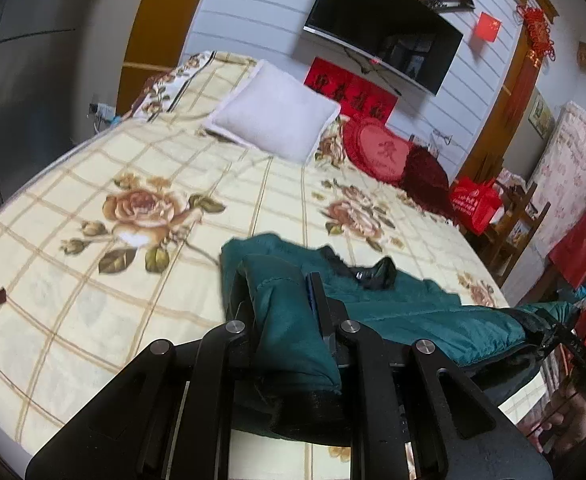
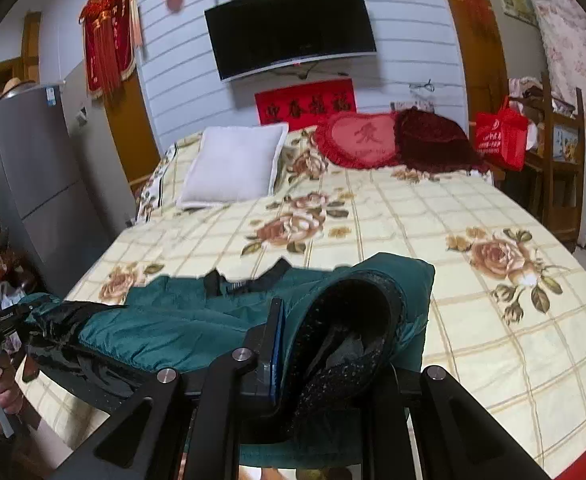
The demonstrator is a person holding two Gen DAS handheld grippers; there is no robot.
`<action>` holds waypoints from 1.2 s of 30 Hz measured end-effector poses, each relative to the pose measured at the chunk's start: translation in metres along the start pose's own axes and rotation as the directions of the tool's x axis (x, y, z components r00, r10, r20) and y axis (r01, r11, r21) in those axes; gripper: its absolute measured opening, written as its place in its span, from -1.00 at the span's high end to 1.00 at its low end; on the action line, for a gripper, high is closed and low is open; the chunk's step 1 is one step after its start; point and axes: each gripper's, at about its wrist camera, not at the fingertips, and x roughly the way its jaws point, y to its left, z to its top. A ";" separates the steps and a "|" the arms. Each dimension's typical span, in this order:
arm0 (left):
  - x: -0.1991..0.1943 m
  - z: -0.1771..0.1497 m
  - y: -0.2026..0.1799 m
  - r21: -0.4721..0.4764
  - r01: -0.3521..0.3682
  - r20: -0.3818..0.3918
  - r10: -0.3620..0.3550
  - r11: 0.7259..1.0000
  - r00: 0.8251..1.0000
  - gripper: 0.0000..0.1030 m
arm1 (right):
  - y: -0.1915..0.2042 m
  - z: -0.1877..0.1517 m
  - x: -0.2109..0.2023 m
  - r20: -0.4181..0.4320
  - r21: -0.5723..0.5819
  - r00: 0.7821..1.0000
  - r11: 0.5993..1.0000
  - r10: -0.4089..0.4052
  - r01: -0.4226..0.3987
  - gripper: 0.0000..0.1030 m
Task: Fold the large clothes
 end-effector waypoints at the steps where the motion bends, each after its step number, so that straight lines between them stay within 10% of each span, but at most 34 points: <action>1: -0.002 0.004 -0.002 0.005 0.002 0.011 -0.002 1.000 1.000 0.74 | 0.000 0.003 0.000 0.009 0.002 1.000 1.000 0.002 -0.002 0.72; 36: 0.185 0.027 0.007 0.094 -0.252 -0.093 0.260 0.963 0.961 0.72 | -0.026 0.036 0.194 -0.203 0.050 0.975 0.993 -0.095 0.107 0.72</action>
